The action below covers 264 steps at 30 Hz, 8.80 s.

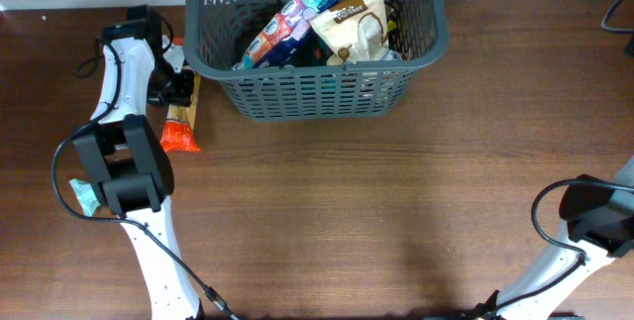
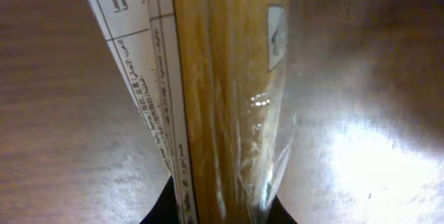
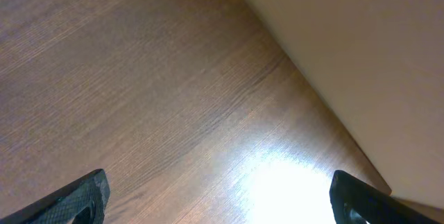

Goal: Pack container
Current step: 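Lift the spaghetti pack upright with the left gripper over the basket, then lower the spaghetti pack into the basket and open the left gripper, then withdraw the left gripper toward the mint-green wipes packet, then lower the left gripper onto the green wipes packet and close on it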

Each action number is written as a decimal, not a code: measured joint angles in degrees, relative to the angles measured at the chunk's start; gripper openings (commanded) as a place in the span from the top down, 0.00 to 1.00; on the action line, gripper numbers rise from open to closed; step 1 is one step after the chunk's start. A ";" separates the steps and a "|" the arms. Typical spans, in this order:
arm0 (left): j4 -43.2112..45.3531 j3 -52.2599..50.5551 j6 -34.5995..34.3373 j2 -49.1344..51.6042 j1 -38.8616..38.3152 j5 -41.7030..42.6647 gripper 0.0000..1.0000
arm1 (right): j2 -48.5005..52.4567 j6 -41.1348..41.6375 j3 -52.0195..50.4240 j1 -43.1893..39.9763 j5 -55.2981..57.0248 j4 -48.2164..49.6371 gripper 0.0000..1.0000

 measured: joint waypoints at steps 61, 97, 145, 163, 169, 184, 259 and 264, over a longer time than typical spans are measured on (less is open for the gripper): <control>-5.27 45.62 0.11 -21.31 -17.77 -19.12 0.98 | 0.00 0.02 0.00 0.00 0.02 0.02 0.01; 3.10 21.86 -0.07 -21.29 -17.33 4.79 0.98 | 0.00 0.02 0.00 0.00 0.00 0.02 0.01; 16.31 -6.16 -0.63 -21.40 -24.44 4.87 0.25 | 0.00 0.04 0.00 0.00 0.00 0.02 0.01; 2.62 35.85 -3.04 -24.59 -15.17 -14.45 0.30 | 0.00 0.04 0.00 0.00 0.02 0.02 0.01; -6.34 36.79 -11.37 -27.50 -14.27 -23.61 0.32 | 0.00 0.02 0.00 0.00 0.02 0.00 0.01; -27.10 36.89 -40.35 -27.89 -7.72 -33.68 0.38 | 0.00 0.02 0.00 0.00 0.00 0.00 0.01; -8.48 -33.09 -93.85 -28.09 17.55 -10.40 0.30 | 0.00 0.02 0.00 0.00 0.02 0.02 0.01; -6.93 -38.10 -93.70 -28.09 19.28 -10.40 0.30 | 0.00 0.04 0.00 0.00 0.00 0.00 0.01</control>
